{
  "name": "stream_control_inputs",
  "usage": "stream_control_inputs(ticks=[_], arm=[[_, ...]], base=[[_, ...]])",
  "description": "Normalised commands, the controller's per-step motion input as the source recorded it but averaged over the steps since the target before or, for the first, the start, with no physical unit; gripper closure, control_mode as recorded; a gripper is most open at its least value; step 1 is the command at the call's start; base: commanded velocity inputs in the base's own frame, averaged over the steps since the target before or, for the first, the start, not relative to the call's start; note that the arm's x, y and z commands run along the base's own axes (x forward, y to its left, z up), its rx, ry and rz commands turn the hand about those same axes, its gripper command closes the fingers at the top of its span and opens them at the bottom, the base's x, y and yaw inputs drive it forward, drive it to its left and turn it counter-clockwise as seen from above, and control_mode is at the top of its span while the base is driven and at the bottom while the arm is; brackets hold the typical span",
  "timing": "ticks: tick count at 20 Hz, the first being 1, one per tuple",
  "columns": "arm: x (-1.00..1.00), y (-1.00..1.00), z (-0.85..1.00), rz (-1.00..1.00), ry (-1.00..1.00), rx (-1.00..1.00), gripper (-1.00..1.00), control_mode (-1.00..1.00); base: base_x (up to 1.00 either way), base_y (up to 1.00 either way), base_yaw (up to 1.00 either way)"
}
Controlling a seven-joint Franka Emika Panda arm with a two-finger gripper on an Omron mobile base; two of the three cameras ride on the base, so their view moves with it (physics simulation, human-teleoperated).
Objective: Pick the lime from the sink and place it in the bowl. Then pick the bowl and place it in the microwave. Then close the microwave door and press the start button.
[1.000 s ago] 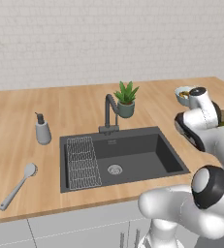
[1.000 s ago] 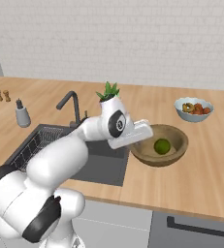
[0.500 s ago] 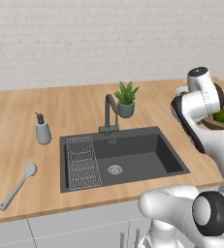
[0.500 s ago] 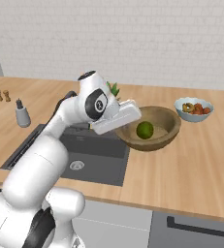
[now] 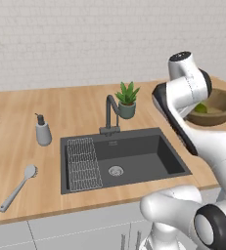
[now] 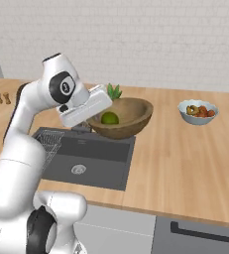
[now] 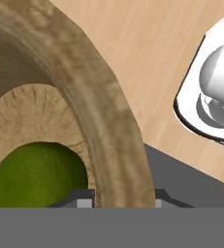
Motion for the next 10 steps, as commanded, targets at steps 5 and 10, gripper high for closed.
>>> stream_control_inputs(ticks=[5, 10], arm=[[-0.12, 0.98, 0.32, 0.36, 0.17, 0.00, 1.00, -1.00], [-0.07, 0.76, 0.00, 0.44, 0.01, -0.04, 1.00, -1.00]], base=[[0.00, 0.00, 0.00], [0.00, 0.00, 0.00]])
